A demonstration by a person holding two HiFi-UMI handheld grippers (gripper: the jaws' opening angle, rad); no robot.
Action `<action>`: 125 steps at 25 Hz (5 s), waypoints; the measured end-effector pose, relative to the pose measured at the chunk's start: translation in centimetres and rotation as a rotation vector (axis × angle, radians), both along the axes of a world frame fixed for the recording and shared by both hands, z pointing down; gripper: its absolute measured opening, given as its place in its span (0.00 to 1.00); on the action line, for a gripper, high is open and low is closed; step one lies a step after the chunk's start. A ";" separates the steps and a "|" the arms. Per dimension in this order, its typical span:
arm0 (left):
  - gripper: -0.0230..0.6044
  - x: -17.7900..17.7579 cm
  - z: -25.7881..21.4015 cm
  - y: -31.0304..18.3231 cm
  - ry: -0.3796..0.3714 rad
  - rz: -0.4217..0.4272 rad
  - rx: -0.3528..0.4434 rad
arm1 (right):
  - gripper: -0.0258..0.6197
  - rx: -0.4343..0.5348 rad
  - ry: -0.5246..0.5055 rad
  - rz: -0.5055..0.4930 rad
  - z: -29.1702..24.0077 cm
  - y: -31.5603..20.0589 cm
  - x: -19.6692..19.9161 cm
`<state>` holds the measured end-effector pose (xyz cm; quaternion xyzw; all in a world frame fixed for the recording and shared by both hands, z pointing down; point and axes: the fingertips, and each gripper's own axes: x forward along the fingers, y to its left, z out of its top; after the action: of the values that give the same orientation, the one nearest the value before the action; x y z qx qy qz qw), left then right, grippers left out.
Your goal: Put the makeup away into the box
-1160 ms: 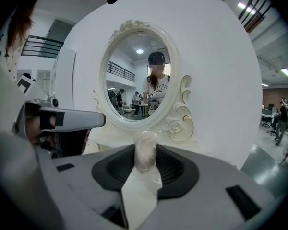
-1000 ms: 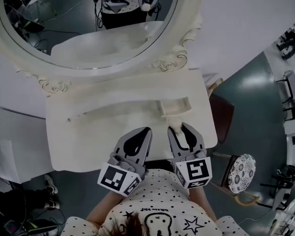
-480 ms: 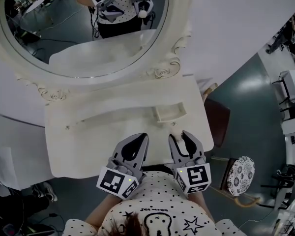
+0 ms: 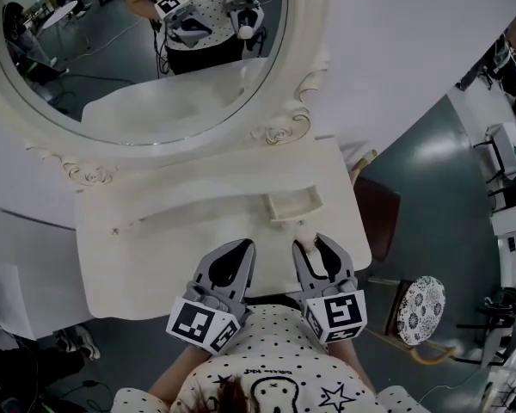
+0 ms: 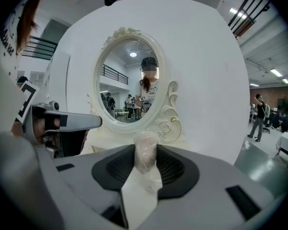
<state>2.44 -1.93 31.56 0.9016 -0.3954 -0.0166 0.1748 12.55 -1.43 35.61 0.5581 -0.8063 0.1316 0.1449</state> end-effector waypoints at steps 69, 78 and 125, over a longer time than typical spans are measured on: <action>0.03 3.0 9.0 -5.4 -0.011 -0.060 -0.208 | 0.26 -0.177 0.051 -0.047 11.6 -10.8 3.7; 0.03 3.7 10.0 -5.5 -0.010 -0.073 -0.236 | 0.26 -0.223 0.103 -0.106 14.1 -10.9 3.6; 0.03 4.5 11.0 -7.1 0.000 -0.078 -0.272 | 0.27 -0.496 0.393 -0.527 18.5 -10.6 1.8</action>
<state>6.98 -9.05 42.57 0.8535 -0.4288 0.0302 0.2945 14.37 -12.02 54.10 0.2950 -0.8224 0.1714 0.4552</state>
